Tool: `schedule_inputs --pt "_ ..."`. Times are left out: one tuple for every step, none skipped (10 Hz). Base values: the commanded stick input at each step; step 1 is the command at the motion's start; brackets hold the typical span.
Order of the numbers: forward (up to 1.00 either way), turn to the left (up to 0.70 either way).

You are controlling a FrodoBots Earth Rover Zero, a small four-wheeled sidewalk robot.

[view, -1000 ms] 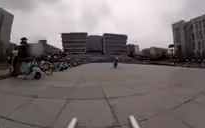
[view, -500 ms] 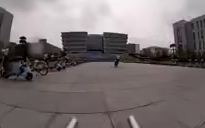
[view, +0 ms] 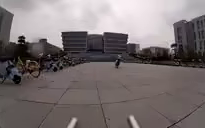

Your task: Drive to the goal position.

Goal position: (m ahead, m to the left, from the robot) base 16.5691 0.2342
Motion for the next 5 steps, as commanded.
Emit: schedule_inputs --pt "1.00 0.00" --pt "1.00 0.00" --pt "1.00 0.00" --pt "1.00 0.00" --pt "1.00 0.00"
